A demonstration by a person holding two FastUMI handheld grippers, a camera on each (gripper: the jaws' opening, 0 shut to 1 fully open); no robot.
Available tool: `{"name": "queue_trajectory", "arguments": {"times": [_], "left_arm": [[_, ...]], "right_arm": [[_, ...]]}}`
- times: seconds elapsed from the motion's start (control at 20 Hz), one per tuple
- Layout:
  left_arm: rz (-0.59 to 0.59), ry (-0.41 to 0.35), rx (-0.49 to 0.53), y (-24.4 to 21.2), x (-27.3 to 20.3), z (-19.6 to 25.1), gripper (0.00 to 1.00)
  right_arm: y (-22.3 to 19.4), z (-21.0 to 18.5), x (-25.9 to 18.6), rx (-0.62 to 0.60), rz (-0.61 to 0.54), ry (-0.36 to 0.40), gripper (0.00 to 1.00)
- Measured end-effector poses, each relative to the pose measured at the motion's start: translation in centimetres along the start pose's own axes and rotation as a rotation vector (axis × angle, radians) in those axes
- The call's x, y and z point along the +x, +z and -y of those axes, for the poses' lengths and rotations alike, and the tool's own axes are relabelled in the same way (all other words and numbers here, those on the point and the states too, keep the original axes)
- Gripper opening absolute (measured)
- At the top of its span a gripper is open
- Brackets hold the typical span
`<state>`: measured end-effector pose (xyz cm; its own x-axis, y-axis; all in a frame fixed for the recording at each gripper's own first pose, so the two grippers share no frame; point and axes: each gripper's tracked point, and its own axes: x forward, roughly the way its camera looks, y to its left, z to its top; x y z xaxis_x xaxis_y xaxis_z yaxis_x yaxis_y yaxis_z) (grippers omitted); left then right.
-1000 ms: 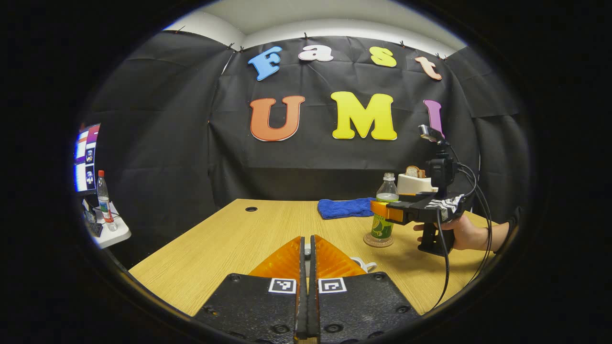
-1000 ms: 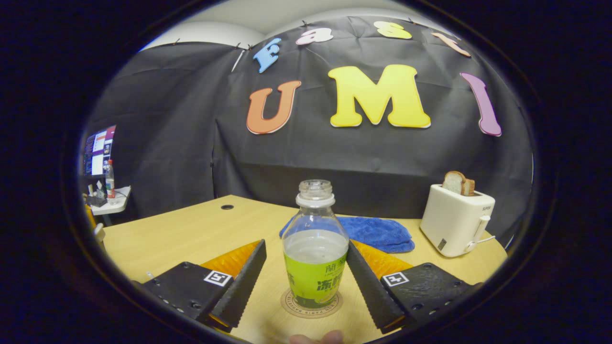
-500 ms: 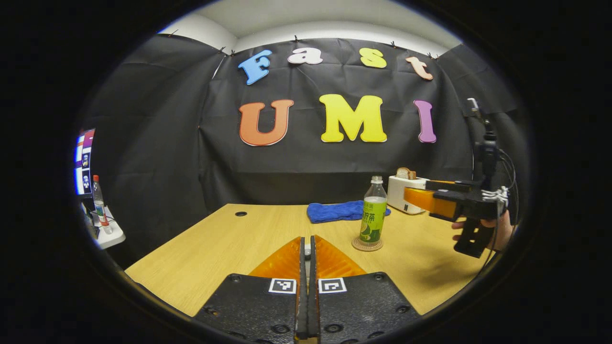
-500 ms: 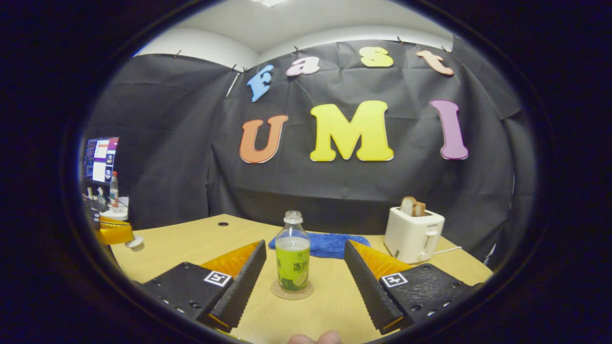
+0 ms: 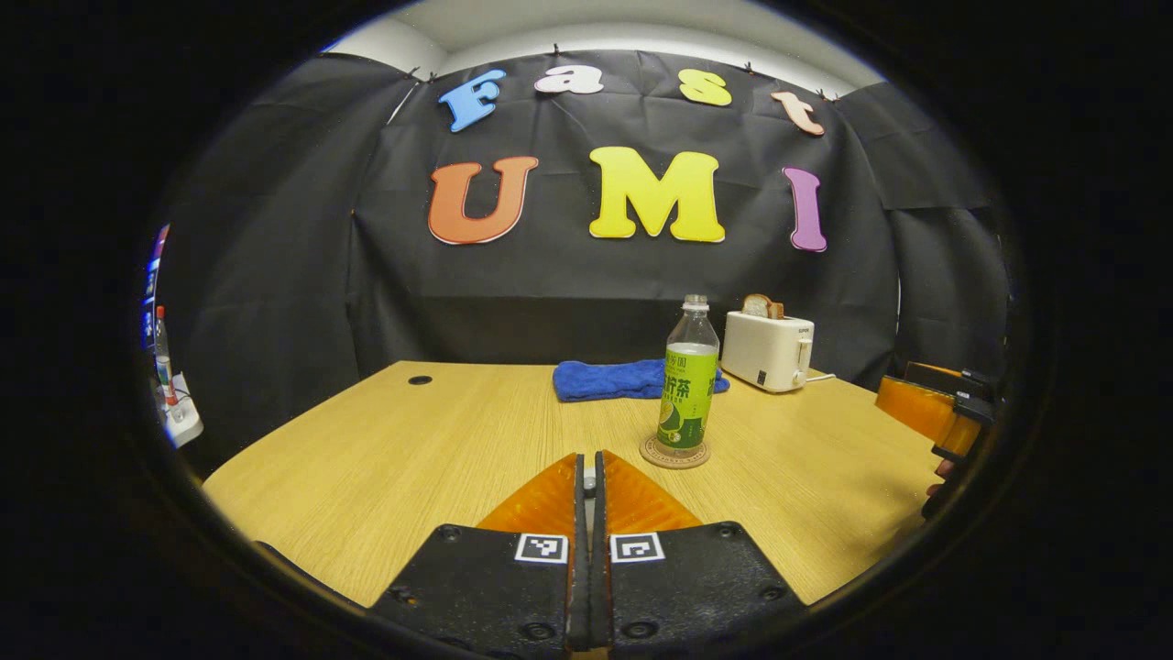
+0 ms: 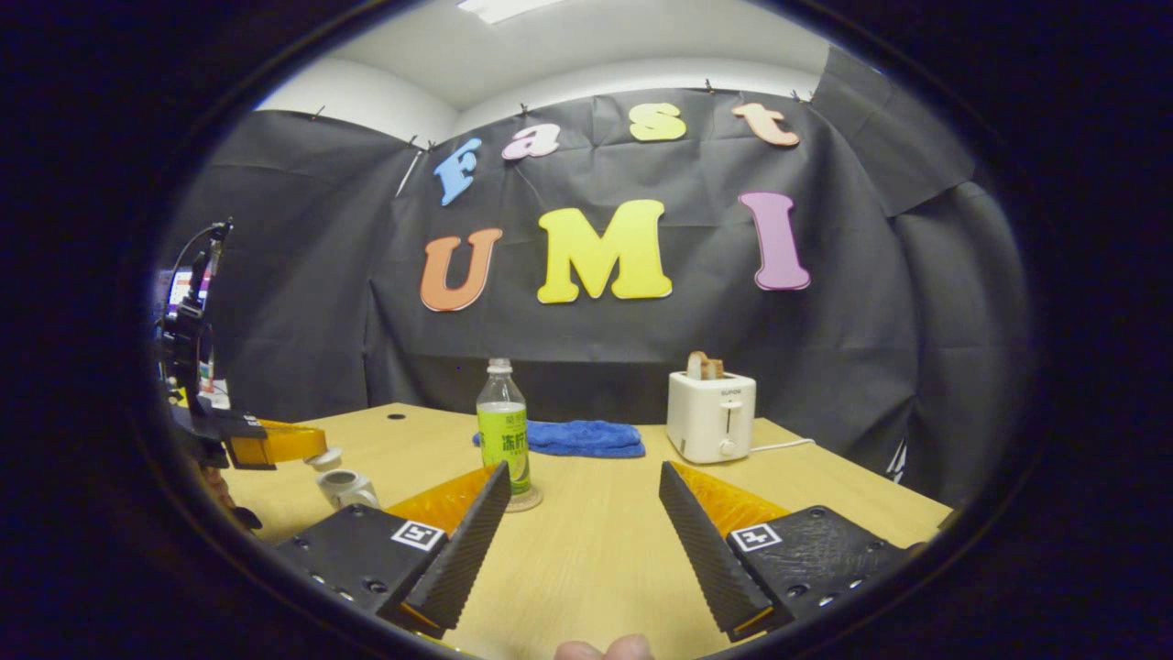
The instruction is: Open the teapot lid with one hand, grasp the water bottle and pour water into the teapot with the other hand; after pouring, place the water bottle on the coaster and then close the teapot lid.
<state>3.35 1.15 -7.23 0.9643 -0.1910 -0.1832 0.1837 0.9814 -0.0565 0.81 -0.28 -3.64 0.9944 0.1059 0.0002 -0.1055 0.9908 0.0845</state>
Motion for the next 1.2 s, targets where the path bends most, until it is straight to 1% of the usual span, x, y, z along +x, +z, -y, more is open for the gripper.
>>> {"name": "queue_trajectory", "arguments": {"times": [0.2,0.35,0.55,0.8,1.0,1.1,1.15,1.2], "left_arm": [[-0.007,0.026,0.007,-0.4,1.3,-0.9,0.03],[-0.017,0.034,-0.001,-1.0,1.8,-1.2,0.03],[-0.025,0.036,-0.005,-1.8,1.8,-1.4,0.03],[-0.045,0.049,0.018,-2.6,1.4,-1.4,0.03],[-0.044,0.061,0.005,-2.5,1.7,-1.5,0.05],[-0.04,0.055,-0.02,-2.5,1.7,-1.3,0.07],[-0.034,0.066,-0.023,-2.3,1.5,-1.4,0.07],[-0.029,0.082,-0.017,-2.1,1.5,-1.7,0.14]], "right_arm": [[-0.5,1.7,0.1,0.004,0.005,-0.038,0.97],[-0.5,2.3,0.3,0.01,0.008,-0.051,0.97],[-0.9,2.0,0.6,0.006,0.006,-0.048,0.97],[-1.4,1.2,0.6,0.0,-0.004,-0.029,0.97],[-1.4,1.2,0.4,-0.002,0.003,-0.031,0.97],[-1.4,1.2,0.4,0.003,0.0,-0.03,0.97],[-1.4,1.2,0.3,0.006,0.0,-0.029,0.97],[-1.4,1.2,0.3,0.006,0.0,-0.029,0.97]]}}
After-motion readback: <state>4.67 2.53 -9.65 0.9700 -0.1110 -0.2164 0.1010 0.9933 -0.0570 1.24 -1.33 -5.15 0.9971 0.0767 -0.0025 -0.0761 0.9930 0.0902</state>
